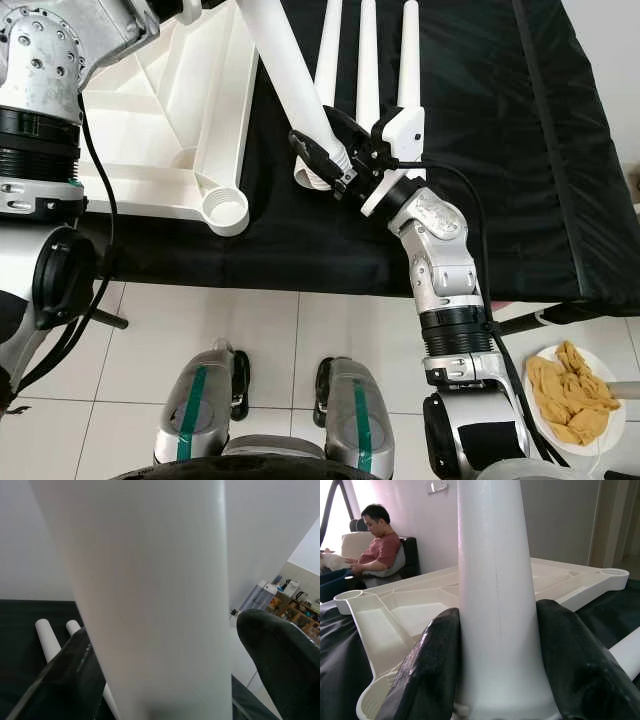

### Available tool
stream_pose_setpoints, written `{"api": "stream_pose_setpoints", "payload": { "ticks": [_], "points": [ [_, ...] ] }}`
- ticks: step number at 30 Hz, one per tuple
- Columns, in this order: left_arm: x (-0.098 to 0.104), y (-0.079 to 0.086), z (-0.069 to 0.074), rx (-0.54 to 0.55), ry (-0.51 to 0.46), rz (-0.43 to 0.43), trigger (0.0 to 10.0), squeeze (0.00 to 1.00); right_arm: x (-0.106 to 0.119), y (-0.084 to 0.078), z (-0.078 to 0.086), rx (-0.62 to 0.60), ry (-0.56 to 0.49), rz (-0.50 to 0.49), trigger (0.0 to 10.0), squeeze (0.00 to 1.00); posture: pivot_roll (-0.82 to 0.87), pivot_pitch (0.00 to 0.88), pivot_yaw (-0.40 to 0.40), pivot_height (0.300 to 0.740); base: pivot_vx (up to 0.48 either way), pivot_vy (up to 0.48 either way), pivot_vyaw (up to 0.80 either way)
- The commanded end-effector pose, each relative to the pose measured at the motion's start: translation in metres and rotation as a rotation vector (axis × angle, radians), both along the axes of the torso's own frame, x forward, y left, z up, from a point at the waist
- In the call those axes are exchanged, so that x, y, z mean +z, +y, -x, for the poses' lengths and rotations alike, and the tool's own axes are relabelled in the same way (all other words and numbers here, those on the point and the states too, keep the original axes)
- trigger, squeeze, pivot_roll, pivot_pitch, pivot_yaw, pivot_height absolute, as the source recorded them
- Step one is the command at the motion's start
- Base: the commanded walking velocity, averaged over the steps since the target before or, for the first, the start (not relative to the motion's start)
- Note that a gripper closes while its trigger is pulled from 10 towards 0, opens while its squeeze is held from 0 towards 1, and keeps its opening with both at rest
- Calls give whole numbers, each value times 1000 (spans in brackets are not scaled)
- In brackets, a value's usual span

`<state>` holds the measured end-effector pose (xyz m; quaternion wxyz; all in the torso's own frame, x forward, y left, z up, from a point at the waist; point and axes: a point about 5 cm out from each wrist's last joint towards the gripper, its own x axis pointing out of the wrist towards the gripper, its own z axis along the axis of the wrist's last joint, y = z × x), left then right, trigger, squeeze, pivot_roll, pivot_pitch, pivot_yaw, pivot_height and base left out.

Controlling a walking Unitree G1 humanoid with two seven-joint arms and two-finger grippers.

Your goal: Building children table

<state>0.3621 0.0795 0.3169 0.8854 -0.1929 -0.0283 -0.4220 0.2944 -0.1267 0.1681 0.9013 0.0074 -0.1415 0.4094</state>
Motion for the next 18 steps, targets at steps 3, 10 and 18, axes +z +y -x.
{"api": "stream_pose_setpoints", "payload": {
  "ticks": [3,10,18],
  "points": [
    [12,-2,8,-192,-115,40,0,0,0,-3,-1,-11,-12,6,10000,0,39,0,9,740,0,0,0],
    [14,0,4,-170,-111,49,0,0,1,-3,-3,-13,-19,16,10000,0,41,0,6,740,0,0,0],
    [14,-1,5,-172,-132,29,1843,0,1,-6,-5,-38,3,25,10000,0,39,0,3,740,0,0,0]
  ]
}}
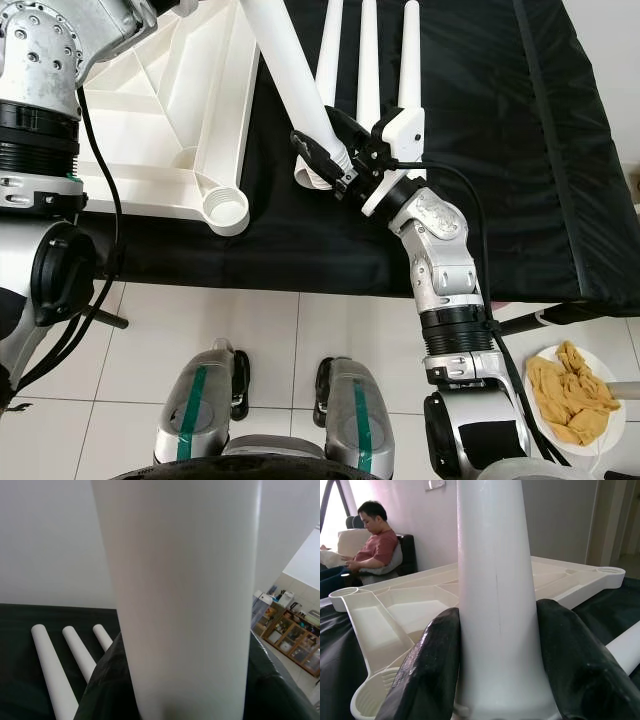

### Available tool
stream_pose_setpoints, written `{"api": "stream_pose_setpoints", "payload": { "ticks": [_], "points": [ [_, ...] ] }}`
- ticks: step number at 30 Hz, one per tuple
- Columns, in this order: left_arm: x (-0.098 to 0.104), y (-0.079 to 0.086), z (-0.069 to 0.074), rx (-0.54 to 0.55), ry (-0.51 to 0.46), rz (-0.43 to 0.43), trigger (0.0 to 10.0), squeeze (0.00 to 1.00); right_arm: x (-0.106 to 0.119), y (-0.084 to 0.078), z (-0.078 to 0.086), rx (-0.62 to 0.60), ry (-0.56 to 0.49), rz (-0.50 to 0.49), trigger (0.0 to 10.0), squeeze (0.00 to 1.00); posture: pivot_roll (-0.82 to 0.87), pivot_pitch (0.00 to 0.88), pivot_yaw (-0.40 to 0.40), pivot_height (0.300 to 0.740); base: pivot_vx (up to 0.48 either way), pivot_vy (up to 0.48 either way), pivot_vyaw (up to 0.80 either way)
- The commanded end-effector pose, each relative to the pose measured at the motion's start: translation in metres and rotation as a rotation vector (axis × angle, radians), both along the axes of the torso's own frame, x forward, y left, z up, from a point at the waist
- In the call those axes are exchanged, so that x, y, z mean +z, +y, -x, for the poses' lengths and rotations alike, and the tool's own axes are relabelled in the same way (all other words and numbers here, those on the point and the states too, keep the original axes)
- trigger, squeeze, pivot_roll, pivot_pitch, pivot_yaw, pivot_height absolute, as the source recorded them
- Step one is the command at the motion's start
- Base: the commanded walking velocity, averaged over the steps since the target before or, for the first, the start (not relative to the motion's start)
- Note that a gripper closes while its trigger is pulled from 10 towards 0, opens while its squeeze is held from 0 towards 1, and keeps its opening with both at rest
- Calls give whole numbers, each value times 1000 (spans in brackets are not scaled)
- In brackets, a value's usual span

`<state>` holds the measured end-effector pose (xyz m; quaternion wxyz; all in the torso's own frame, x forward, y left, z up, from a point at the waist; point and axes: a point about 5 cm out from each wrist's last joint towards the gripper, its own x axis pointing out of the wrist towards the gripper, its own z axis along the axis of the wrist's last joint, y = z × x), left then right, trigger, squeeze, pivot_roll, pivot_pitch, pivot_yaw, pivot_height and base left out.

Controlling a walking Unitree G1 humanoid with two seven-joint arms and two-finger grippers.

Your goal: Building children table

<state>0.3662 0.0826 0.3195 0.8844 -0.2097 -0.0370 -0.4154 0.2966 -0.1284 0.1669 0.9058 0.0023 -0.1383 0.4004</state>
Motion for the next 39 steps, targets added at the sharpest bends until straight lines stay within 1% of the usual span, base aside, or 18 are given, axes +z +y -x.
{"api": "stream_pose_setpoints", "payload": {
  "ticks": [1,7,8,9,10,16,22,23,25,26,28,30,31,33,34,35,37,39],
  "points": [
    [11,-4,9,-173,-139,-28,10000,0,2,-6,-4,-37,2,19,10000,0,39,0,3,740,0,0,0],
    [10,-6,8,-154,-150,-73,10000,0,2,-9,-11,-80,24,28,10000,0,40,0,0,740,0,0,0],
    [10,-7,8,-153,-154,-80,10000,0,4,-10,-13,-84,26,28,10000,608,41,4,-2,740,0,0,0],
    [10,-7,8,-153,-154,-80,10000,0,4,-10,-13,-84,26,28,10000,608,41,4,-2,740,0,0,0],
    [9,-8,9,-153,-159,-89,10000,0,6,-10,-15,-76,25,20,10000,1000,41,5,-3,740,0,0,0],
    [9,-14,13,-162,-189,-118,10000,0,17,-9,-17,-30,-6,-1,10000,1000,46,9,-9,740,0,0,0],
    [10,-20,17,-179,-211,-132,10000,0,21,-5,-21,-47,-12,23,10000,1000,45,8,-8,740,0,0,0],
    [10,-22,18,-187,-219,-138,10000,0,22,-2,-24,-52,-1,35,10000,533,44,7,-8,740,0,0,0],
    [10,-22,18,-187,-219,-138,10000,0,22,-2,-24,-52,-1,35,10000,533,44,7,-8,740,0,0,0],
    [10,-25,20,-195,-233,-150,10000,0,24,1,-26,-49,12,49,10000,0,41,6,-5,740,0,0,0],
    [12,-31,23,-210,-267,-174,10000,0,28,6,-31,-36,40,96,10000,0,39,5,-4,740,0,0,0],
    [12,-31,23,-210,-267,-174,10000,0,28,6,-31,-36,40,96,10000,0,39,5,-4,740,0,0,0],
    [12,-34,25,-218,-283,-188,10000,0,31,8,-33,-30,38,124,10000,0,37,4,-2,740,0,0,0],
    [12,-34,25,-218,-283,-188,10000,0,31,8,-33,-30,38,124,10000,0,37,4,-2,740,0,0,0],
    [11,-37,26,-222,-294,-212,10000,0,35,10,-34,-14,39,149,10000,0,39,4,-4,740,0,0,0],
    [11,-37,26,-222,-294,-212,10000,0,35,10,-34,-14,39,149,10000,0,39,4,-4,740,0,0,0],
    [9,-42,29,-231,-310,-240,10000,0,42,13,-38,13,39,196,10000,0,39,6,-6,740,0,0,0],
    [9,-45,30,-237,-320,-252,10000,0,46,16,-40,22,40,218,10000,0,39,6,-8,740,0,0,0]
  ]
}}
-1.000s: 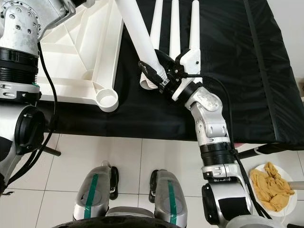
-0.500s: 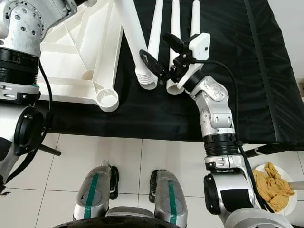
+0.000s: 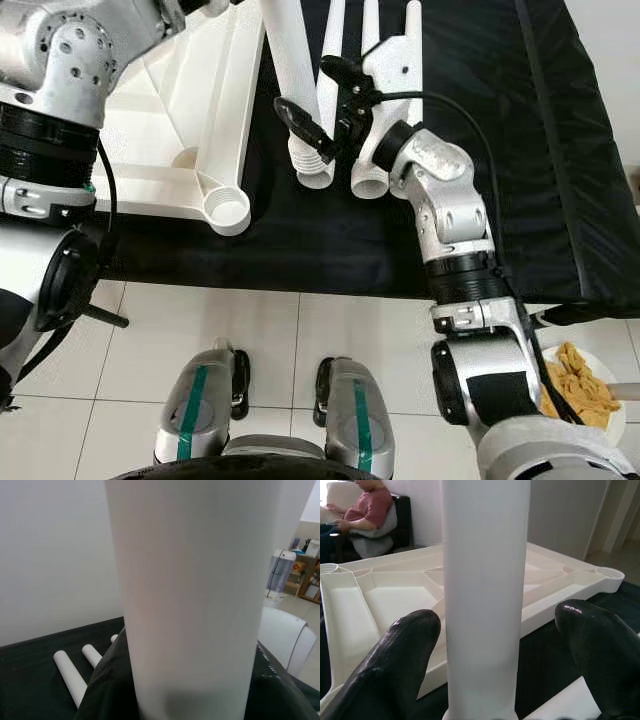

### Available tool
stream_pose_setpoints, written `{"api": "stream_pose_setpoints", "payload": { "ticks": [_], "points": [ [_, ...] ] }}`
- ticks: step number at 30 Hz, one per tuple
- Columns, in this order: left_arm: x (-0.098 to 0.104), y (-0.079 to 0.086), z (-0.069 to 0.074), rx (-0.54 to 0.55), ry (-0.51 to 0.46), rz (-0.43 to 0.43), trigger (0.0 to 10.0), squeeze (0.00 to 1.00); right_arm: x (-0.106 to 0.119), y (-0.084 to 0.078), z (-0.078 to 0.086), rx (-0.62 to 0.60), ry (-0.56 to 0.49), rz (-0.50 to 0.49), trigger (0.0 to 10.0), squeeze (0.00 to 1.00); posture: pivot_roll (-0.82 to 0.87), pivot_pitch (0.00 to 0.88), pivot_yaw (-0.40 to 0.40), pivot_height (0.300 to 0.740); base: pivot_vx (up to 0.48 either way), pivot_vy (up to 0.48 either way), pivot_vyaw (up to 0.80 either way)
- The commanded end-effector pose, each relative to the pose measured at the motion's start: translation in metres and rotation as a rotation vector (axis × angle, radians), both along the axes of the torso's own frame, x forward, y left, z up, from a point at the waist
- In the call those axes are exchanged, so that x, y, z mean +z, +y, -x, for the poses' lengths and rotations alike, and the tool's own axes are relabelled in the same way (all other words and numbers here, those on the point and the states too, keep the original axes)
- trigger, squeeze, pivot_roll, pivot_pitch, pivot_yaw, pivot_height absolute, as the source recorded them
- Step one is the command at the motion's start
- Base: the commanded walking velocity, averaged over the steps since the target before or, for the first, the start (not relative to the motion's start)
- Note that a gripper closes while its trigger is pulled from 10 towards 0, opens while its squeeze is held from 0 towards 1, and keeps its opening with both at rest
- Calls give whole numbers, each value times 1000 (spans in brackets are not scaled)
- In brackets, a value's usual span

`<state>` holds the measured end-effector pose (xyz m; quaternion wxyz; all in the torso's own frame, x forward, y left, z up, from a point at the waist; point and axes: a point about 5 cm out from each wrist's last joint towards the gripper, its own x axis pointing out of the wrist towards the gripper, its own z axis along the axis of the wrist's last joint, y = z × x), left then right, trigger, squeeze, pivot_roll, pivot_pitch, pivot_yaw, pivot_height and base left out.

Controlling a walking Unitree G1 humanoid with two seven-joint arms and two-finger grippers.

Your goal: Building children table

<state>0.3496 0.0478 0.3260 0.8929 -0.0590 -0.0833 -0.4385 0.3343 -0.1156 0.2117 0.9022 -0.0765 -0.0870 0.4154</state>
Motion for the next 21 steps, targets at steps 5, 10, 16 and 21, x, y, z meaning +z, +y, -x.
{"api": "stream_pose_setpoints", "payload": {
  "ticks": [5,10,16,21],
  "points": [
    [2,-13,17,-251,-96,-65,10000,0,9,5,-7,8,19,70,10000,0,40,6,-12,740,0,0,0],
    [2,-13,19,-254,-108,-72,10000,0,12,4,-12,-14,33,105,10000,0,44,6,-16,740,0,0,0],
    [3,-13,19,-253,-119,-75,10000,0,10,1,-16,-39,63,136,10000,0,46,4,-18,740,0,0,0],
    [5,-14,20,-256,-132,-76,10000,0,6,1,-19,-53,105,148,10000,0,46,2,-19,740,0,0,0]
  ]
}}
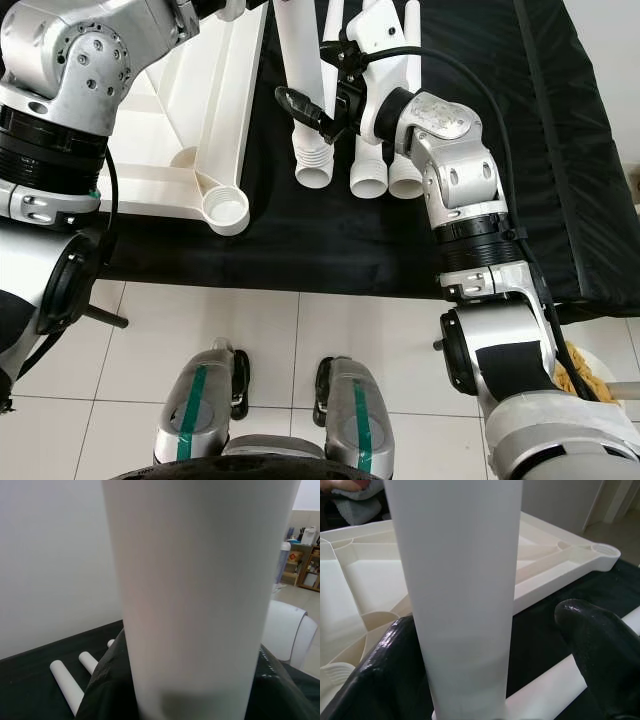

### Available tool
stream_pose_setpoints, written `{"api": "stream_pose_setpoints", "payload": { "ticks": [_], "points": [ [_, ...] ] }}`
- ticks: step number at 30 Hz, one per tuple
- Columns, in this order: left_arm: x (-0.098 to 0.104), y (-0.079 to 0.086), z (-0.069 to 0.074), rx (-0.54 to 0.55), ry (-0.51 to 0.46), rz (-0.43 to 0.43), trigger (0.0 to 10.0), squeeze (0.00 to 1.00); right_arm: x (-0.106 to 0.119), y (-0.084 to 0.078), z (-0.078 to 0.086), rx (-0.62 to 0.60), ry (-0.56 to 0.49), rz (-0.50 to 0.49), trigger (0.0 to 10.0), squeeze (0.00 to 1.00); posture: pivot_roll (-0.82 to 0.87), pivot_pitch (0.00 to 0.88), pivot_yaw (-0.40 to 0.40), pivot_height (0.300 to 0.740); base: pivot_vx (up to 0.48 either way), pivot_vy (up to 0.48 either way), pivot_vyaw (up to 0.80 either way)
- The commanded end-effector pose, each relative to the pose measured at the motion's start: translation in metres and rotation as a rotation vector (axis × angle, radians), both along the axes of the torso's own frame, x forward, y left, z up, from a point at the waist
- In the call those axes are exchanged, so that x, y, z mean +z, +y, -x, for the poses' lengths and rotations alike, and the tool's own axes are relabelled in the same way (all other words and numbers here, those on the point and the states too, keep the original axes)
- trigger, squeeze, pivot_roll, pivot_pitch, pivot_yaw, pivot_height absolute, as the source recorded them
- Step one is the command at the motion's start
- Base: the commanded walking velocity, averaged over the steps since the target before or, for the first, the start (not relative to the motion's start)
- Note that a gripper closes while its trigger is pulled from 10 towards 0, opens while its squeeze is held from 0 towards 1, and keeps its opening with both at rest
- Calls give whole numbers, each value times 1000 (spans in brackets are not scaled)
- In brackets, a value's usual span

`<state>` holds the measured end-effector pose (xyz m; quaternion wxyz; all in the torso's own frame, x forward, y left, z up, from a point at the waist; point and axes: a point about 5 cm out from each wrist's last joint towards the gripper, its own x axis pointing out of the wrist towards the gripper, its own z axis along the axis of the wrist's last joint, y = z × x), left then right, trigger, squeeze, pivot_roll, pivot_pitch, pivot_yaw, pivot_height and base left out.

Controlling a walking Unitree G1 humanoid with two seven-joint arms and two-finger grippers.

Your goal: Building children table

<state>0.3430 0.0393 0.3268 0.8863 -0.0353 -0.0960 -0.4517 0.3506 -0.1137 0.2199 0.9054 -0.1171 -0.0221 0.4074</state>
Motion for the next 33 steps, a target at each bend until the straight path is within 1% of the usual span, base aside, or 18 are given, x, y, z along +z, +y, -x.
{"api": "stream_pose_setpoints", "payload": {
  "ticks": [1,5,6,7,8,9,10,11,14,25,26,28,29,32,33],
  "points": [
    [4,-6,14,-232,-82,-48,10000,0,-2,-1,-2,-19,22,23,10000,0,46,2,-19,740,0,0,0],
    [6,-7,15,-241,-92,-50,10000,0,-3,0,-3,-18,25,33,10000,0,43,0,-16,740,0,0,0],
    [6,-7,15,-242,-93,-50,10000,0,-2,0,-4,-14,24,36,4941,0,42,0,-16,740,0,0,0],
    [6,-7,15,-242,-93,-50,10000,0,-2,0,-4,-14,24,36,4941,0,42,0,-16,740,0,0,0],
    [6,-7,15,-242,-93,-50,10000,0,-2,0,-4,-10,22,39,4706,0,42,0,-16,740,0,0,0],
    [6,-8,15,-244,-93,-49,10000,0,-2,1,-4,-4,20,43,1804,0,42,2,-16,740,0,0,0],
    [6,-8,15,-244,-93,-49,10000,0,-2,1,-4,-4,20,43,1804,0,42,2,-16,740,0,0,0],
    [6,-8,15,-245,-94,-49,10000,0,-2,1,-3,5,14,48,0,0,41,4,-16,740,0,0,0],
    [7,-10,15,-249,-95,-49,10000,0,-2,3,-2,21,4,60,0,0,40,5,-17,740,0,0,0],
    [5,-12,15,-254,-95,-51,10000,0,0,10,1,58,-12,56,0,0,39,2,-19,740,0,0,0],
    [6,-12,16,-266,-87,-34,10000,0,-1,10,0,52,-15,53,784,0,40,0,-19,740,0,0,0],
    [6,-12,16,-266,-87,-34,10000,0,-1,10,0,52,-15,53,784,0,40,0,-19,740,0,0,0],
    [8,-12,18,-294,-72,-6,10000,1000,-1,10,-1,39,-9,45,10000,0,40,0,-19,740,0,0,0],
    [8,-12,18,-294,-72,-6,10000,1000,-1,10,-1,39,-9,45,10000,0,40,0,-19,740,0,0,0],
    [10,-12,22,-333,-74,9,10000,1000,0,10,-2,25,-3,23,10000,0,39,0,-18,740,0,0,0]
  ]
}}
